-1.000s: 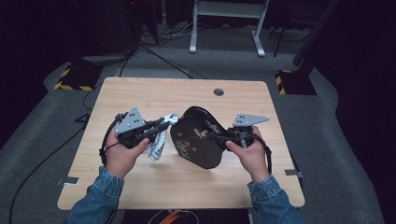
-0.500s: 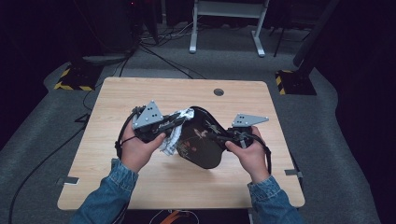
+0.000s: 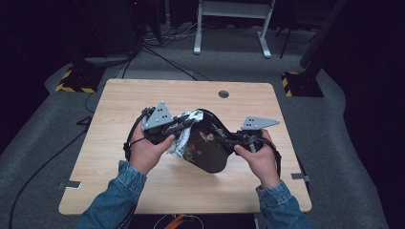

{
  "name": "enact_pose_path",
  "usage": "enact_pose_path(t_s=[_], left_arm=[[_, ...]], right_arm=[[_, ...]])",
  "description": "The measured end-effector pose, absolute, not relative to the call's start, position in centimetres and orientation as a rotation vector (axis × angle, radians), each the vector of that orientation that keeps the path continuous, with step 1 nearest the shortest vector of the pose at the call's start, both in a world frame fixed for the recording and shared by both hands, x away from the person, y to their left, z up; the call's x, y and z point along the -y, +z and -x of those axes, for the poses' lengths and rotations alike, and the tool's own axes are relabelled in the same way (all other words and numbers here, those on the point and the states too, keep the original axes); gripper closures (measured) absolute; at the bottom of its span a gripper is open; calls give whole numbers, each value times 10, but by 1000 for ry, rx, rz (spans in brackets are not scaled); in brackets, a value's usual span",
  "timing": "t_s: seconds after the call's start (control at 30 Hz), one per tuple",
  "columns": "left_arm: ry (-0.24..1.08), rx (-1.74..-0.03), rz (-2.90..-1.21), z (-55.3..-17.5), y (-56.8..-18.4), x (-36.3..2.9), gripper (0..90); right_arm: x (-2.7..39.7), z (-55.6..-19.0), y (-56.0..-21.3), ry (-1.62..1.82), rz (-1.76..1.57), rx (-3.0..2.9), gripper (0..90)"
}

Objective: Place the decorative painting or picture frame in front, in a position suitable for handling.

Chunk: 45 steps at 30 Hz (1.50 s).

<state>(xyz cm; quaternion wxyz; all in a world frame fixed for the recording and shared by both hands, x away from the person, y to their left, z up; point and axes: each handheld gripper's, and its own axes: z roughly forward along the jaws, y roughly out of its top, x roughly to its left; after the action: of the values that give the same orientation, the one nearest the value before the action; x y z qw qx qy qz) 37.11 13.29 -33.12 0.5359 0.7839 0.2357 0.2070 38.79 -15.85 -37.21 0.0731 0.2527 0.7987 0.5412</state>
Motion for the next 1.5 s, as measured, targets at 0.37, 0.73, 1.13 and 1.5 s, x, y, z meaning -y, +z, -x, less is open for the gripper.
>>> enact_pose_path(t_s=[0.37, 0.73, 1.13, 1.5], left_arm=[[476, -546, -1888, -374, -334, -116, 817], [460, -499, -1916, -370, -332, -98, 817], [500, -536, -1910, -375, -333, -107, 818], [546, -585, -1914, -381, -337, -123, 817]], right_arm=[[156, -387, -372, 1634, -769, -2409, 810], [154, -386, -372, 1626, -778, -2409, 809], [155, -386, -372, 1626, -777, -2409, 809], [155, -386, -372, 1626, -776, -2409, 809]])
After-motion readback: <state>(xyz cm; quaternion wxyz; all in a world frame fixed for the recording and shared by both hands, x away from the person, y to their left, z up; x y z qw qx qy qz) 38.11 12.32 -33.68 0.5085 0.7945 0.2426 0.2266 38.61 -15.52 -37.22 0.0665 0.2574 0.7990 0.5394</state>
